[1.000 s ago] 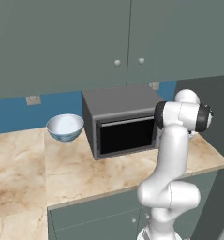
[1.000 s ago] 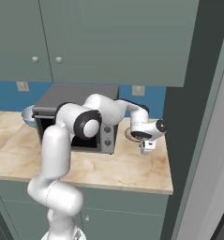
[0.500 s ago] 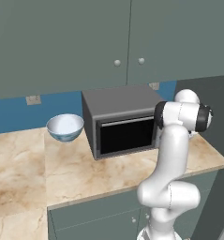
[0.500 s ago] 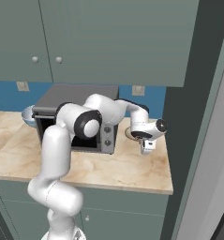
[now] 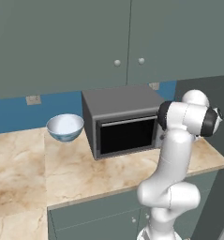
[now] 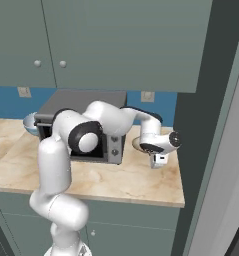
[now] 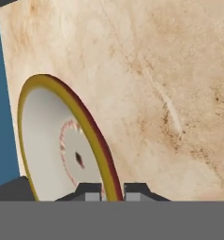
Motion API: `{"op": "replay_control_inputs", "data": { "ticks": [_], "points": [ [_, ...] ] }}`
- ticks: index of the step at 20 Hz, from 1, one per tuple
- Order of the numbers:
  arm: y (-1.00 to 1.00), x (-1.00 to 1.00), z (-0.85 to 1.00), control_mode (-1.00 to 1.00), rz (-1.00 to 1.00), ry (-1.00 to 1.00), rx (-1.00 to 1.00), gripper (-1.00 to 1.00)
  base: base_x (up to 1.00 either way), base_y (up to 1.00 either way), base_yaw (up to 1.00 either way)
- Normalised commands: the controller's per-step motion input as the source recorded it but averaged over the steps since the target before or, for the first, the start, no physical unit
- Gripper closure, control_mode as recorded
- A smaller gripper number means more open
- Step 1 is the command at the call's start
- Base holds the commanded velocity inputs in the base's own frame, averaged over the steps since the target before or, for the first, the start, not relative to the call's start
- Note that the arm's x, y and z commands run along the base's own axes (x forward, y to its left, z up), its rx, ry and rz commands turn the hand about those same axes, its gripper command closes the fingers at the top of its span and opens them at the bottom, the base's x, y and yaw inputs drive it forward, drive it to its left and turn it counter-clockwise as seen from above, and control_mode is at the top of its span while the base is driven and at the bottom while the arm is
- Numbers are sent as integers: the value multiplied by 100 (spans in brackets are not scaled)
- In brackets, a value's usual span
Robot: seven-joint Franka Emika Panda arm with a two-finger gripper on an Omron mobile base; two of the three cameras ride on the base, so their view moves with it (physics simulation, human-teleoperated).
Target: Pick up the bowls on the counter and stack them on top of one another in the open cabinet. Place the smaller bowl on top of the larger bowl.
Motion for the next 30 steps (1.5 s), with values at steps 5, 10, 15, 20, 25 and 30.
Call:
{"op": "replay_control_inputs", "data": {
  "ticks": [5,10,15,20,25,30],
  "points": [
    [6,-46,53,-100,0,-3,-2,100,0,0,0],
    [15,-57,46,-100,0,-5,-3,100,0,0,0],
    [10,-78,18,-100,0,-2,0,100,0,0,0],
    [18,-82,9,-100,0,-2,-2,100,0,0,0],
    [32,-77,14,-100,0,-2,-4,100,0,0,0],
    [31,-82,25,-100,0,-1,-5,100,0,0,0]
  ]
}}
